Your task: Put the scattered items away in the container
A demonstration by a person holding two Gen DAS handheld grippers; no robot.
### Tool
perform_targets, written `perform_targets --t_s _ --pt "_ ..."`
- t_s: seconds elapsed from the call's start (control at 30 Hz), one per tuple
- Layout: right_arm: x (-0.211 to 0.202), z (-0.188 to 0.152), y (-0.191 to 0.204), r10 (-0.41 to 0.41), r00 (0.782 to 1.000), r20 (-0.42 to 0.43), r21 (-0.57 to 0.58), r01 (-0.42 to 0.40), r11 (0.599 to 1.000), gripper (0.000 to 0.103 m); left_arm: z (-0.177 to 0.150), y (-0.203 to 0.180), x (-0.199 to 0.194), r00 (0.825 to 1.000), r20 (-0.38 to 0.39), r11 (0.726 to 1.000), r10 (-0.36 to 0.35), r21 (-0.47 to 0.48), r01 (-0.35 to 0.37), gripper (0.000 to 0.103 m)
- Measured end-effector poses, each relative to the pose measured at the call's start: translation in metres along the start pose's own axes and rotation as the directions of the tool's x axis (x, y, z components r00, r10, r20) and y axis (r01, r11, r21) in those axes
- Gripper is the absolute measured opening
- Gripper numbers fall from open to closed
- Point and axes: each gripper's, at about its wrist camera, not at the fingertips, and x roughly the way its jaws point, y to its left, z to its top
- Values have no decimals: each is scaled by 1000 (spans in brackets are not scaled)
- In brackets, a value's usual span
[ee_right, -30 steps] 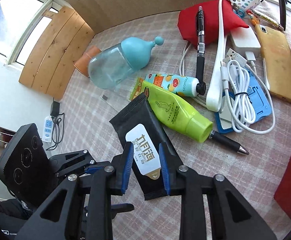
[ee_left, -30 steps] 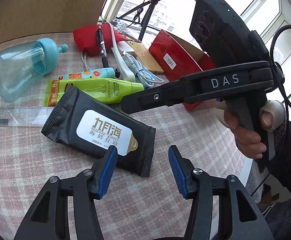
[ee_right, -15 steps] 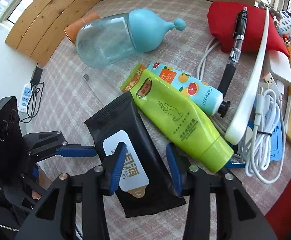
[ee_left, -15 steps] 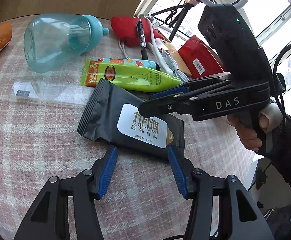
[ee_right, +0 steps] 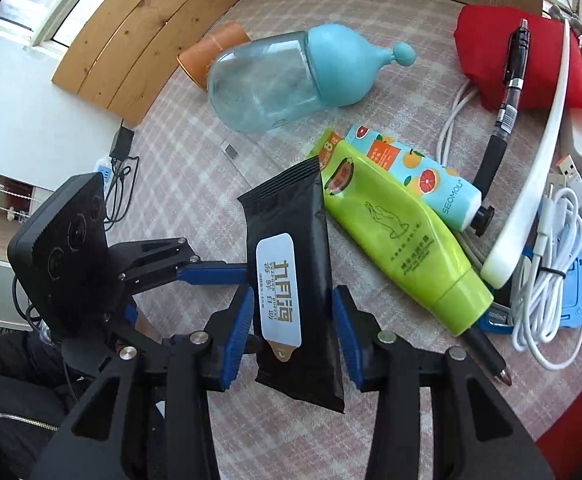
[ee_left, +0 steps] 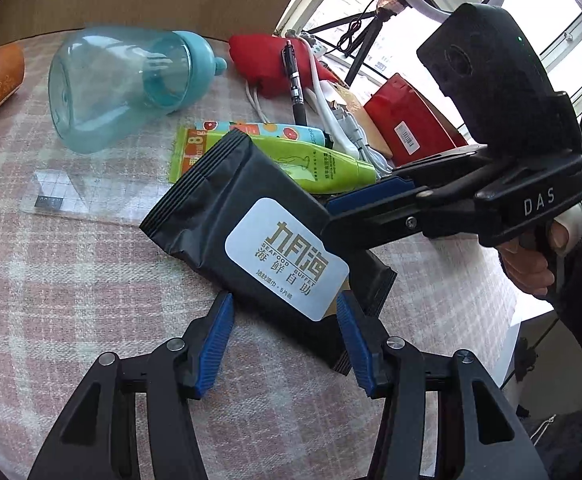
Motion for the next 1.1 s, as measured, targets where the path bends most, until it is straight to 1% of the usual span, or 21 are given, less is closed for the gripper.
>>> perform_targets --t_s 0.07,0.1,0.23,0.3,0.33,0.4,0.5,0.6,0.63,0.73,0.8,0.87,0.97,1.1 --pt "3 4 -4 -40 999 -2 20 40 999 12 2 3 -1 1000 3 1000 7 -4 -7 50" --pt "3 3 -3 -41 999 -4 15 41 999 11 4 5 -2 1000 7 1000 13 -7 -13 50" --pt "2 -8 10 -47 999 8 -28 47 998 10 6 15 -6 1000 22 999 0 -36 1 49" --pt "2 -16 15 -36 999 20 -28 37 999 10 8 16 -6 1000 23 999 0 -39 1 49" --pt "1 -20 15 -27 999 25 -15 27 1000 9 9 16 -7 1000 24 999 2 -37 -1 50" --pt "2 -29 12 4 999 33 24 -5 1000 9 10 15 -8 1000 22 1000 14 -25 -13 48" --pt "12 -42 3 46 999 28 81 -48 996 9 11 10 -10 999 6 999 41 8 -41 46" --pt "22 -51 -4 75 997 5 103 -75 992 9 6 0 -10 998 -20 996 65 56 -64 46" --pt "19 -49 -5 61 998 16 100 -63 993 11 4 -4 -10 997 -27 995 75 72 -73 46" --pt "9 -45 -8 20 999 48 93 -24 995 13 -2 -10 -7 994 -42 989 103 110 -98 46" --pt "3 -40 -10 -6 997 71 91 0 996 19 -6 -11 -3 992 -46 986 120 124 -113 46" --pt "-2 -28 -14 -28 995 98 91 19 996 29 -7 -12 -2 992 -42 985 121 128 -114 46" --pt "4 -9 -16 -60 993 103 72 53 996 30 -6 -11 -1 992 -42 986 116 122 -110 46" --pt "17 4 -14 -74 994 75 34 71 997 31 -7 -11 -1 993 -34 986 116 122 -111 46"
